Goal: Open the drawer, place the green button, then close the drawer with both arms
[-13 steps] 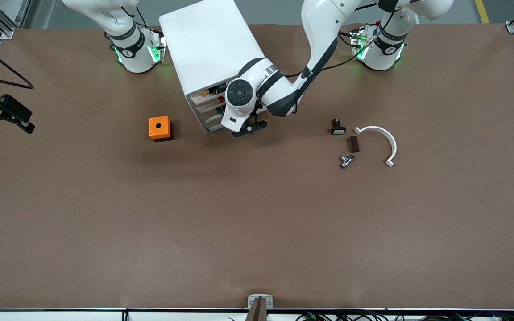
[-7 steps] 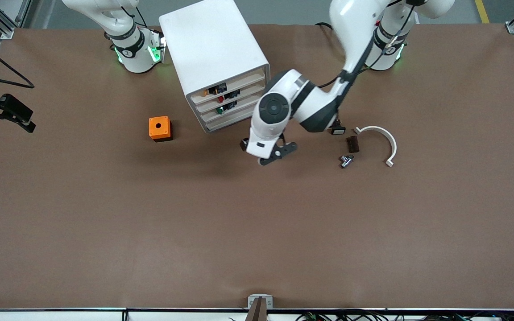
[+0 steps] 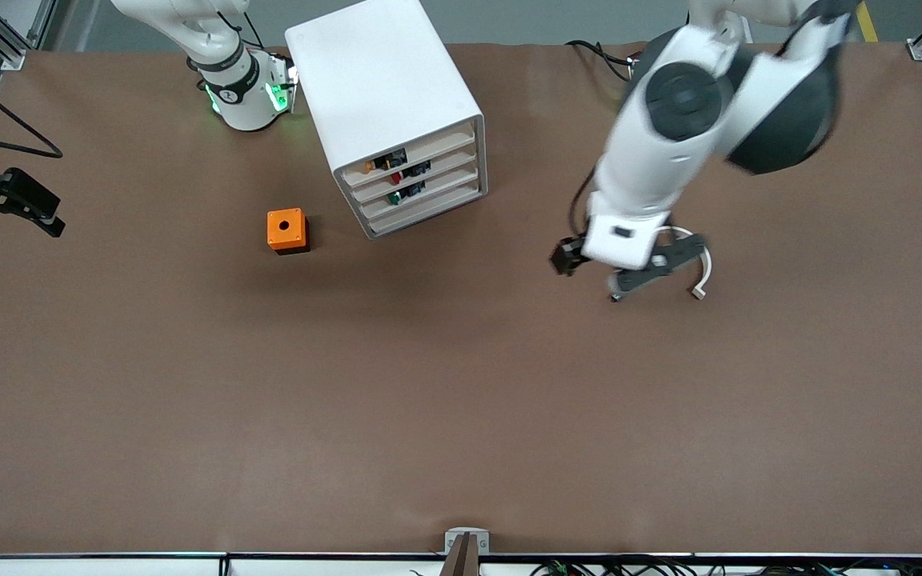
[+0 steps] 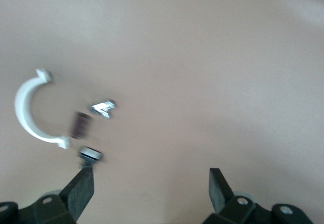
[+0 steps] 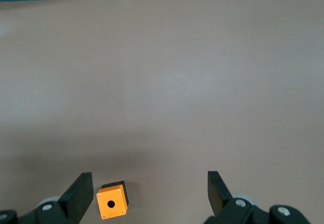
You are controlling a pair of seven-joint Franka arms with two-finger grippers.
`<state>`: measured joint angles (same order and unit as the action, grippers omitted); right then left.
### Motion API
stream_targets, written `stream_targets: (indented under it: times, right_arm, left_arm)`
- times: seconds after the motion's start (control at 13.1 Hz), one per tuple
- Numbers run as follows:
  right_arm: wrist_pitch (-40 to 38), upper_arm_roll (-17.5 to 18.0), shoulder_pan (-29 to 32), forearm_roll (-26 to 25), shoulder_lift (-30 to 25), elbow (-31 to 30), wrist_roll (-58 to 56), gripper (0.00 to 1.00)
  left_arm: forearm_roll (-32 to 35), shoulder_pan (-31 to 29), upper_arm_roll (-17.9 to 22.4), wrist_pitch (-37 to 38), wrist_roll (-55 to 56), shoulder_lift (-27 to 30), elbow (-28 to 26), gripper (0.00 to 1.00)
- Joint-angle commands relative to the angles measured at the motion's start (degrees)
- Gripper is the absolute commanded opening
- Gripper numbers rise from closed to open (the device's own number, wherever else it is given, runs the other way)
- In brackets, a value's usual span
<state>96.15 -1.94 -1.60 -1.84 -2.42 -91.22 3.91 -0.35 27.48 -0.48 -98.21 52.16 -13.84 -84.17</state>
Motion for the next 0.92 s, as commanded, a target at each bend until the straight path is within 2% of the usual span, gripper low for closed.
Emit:
stream_targets:
  times: [0.0,0.23,0.84]
  right_arm:
    - [-0.27,0.45,0.72,0.08,-0.21,-0.01,0.13,1.0]
    - [-0.09,0.54,0.55,0.16,-0.21,-0.01,0.22,1.0]
    - [-0.44,0.54,0.81,0.34,-0.21,-0.01,0.22,1.0]
  left_arm:
    - [0.79,-6.2,-0.4,5.02,-11.86,7.05,-1.96,1.0]
    - [0.79,-12.61,-0.66,10.3,-22.33,11.63,-2.22,1.0]
    - [0.71,-21.58,-0.84,14.36,-40.01,17.18,-4.86,1.0]
